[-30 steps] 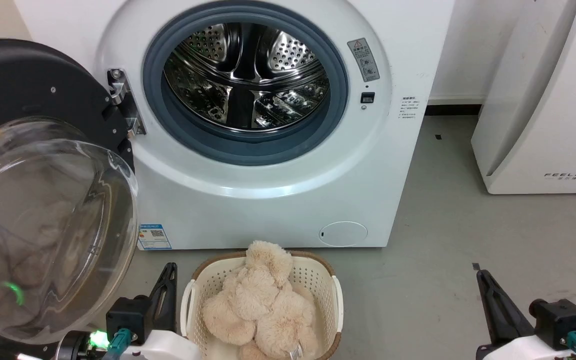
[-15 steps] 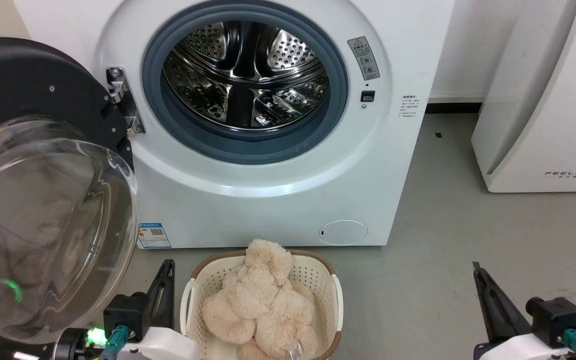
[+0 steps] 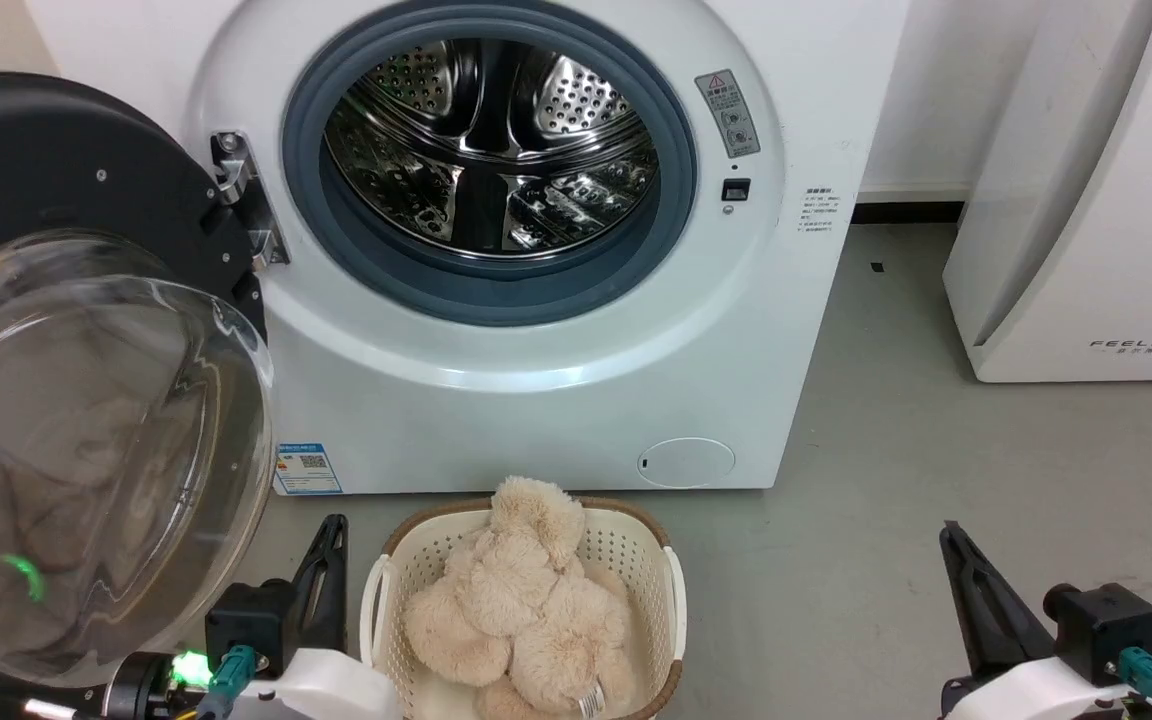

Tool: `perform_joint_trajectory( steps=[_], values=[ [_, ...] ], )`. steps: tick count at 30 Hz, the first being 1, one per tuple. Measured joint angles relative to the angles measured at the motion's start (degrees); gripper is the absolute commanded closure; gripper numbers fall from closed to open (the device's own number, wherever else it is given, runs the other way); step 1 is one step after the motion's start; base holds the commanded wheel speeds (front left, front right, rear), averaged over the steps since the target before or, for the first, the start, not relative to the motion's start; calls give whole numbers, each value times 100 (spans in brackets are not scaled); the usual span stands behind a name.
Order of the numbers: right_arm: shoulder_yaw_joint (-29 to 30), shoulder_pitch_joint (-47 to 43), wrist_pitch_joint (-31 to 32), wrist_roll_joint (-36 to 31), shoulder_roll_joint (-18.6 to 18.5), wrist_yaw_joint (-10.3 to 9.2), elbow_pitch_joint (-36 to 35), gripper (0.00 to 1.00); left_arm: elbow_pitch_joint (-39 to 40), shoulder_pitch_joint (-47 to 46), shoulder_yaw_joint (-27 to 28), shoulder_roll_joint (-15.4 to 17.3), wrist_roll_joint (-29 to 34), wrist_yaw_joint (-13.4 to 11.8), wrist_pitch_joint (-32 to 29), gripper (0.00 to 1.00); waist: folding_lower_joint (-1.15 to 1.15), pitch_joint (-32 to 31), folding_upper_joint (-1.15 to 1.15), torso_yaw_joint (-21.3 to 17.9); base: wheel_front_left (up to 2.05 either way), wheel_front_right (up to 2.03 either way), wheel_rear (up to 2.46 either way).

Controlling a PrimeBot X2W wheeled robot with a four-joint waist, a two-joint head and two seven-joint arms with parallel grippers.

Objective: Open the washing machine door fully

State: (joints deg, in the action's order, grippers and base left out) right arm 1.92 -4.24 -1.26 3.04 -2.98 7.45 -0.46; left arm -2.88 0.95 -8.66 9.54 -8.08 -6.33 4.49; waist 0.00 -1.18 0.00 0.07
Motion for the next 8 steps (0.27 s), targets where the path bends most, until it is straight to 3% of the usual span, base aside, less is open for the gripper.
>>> perform_joint_trajectory(
  steps=[8],
  values=[
    [-23, 8, 20, -58, 0, 0, 3, 100, 47, -1, 87, -82, 103, 65, -54, 100, 0, 14, 0, -1, 0, 0, 0]
  ],
)
